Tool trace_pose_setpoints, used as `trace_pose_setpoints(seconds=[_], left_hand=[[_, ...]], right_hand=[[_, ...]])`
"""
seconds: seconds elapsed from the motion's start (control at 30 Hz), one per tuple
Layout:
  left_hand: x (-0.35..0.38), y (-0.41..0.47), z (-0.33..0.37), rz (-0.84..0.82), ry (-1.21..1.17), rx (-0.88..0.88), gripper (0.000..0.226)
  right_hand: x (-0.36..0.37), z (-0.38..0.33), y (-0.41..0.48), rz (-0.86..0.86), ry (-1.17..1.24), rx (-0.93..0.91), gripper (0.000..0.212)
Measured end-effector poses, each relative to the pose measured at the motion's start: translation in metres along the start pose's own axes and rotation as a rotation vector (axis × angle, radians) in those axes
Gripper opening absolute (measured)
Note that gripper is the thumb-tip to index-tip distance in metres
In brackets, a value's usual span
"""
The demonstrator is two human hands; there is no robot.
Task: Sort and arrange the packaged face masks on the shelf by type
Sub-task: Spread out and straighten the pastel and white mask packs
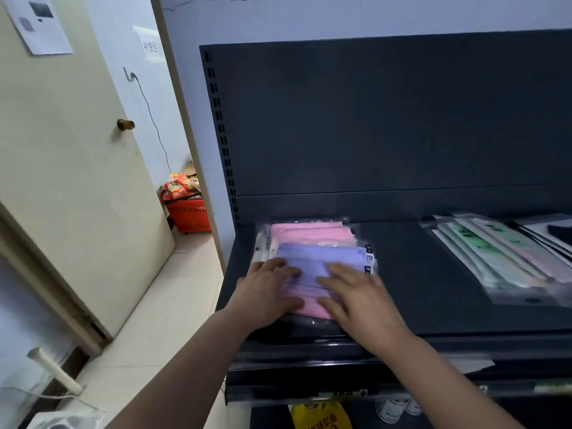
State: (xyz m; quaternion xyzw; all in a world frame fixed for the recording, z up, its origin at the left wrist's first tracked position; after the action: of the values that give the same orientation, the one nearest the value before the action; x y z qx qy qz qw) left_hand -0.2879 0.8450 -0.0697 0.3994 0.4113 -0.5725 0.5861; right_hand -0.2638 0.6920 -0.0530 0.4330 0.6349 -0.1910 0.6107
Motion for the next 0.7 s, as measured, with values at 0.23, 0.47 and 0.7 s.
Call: trace_pose_setpoints(seconds=[0.23,0.47,0.7], left_hand=[[0.002,0.008,0.0,-0.093,0.137,-0.005,0.09],[0.007,0.013,0.003,-0.167,0.148,0.006,0.101],[0.007,0.014,-0.017,-0.168,0.018,-0.167,0.14]], right_hand=[[0.029,0.046,0.008,-0.279,0.057,0.333,0.052],[0.016,0.058,0.021,-0.257,0.349,0.409,0.075],[0.023,0.063,0.025,-0.297,0.383,0.522,0.099]])
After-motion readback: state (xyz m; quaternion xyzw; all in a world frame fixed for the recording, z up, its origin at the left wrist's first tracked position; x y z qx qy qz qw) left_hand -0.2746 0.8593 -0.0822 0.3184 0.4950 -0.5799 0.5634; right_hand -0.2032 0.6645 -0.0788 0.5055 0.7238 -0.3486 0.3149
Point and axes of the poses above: each hand's wrist, its own y-axis towards the middle knuckle, its own x-axis out of the palm, z = x × y, the point moved 9 cm from there along y, towards the middle knuckle, and after that the axes turned 5 degrees about x, right-handed, at the moved point
